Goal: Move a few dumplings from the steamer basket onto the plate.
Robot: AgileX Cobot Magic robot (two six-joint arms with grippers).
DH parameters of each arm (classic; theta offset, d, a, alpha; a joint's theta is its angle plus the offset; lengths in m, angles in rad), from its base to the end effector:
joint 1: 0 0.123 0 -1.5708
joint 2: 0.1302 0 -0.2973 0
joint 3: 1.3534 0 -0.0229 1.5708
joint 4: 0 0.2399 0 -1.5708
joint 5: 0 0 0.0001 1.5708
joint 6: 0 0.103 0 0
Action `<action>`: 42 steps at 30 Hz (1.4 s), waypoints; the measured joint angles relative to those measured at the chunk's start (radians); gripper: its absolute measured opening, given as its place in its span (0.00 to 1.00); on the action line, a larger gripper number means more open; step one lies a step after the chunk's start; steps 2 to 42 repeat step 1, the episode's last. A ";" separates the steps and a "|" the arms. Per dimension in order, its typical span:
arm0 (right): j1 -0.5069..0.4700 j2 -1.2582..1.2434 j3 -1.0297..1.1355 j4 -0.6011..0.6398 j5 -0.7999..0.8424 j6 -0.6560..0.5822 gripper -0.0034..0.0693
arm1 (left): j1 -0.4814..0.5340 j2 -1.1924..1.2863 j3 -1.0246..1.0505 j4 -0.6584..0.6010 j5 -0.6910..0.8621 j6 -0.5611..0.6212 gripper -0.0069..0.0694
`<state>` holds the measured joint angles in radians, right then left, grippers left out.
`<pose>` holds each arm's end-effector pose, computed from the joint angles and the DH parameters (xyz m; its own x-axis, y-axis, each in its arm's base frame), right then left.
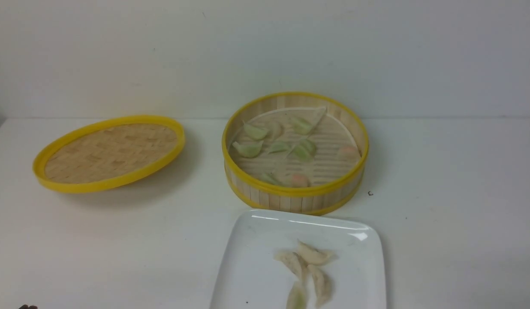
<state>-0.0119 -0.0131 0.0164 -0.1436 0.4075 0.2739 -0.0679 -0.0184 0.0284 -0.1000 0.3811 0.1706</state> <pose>0.0394 -0.0063 0.1682 -0.3019 0.1448 -0.9423 0.1095 0.9871 0.1166 0.0399 -0.0066 0.1668 -0.2880 0.0974 -0.9527 0.1259 0.9900 0.0631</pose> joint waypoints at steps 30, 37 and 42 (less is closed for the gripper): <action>0.000 0.000 0.000 0.000 0.000 0.000 0.03 | 0.000 0.000 0.000 0.000 0.000 0.000 0.08; 0.000 0.000 0.000 0.000 0.000 0.000 0.03 | 0.000 0.000 0.000 0.000 0.000 0.000 0.08; 0.000 0.000 0.000 0.000 0.000 0.000 0.03 | 0.000 0.000 0.000 0.000 0.000 0.000 0.08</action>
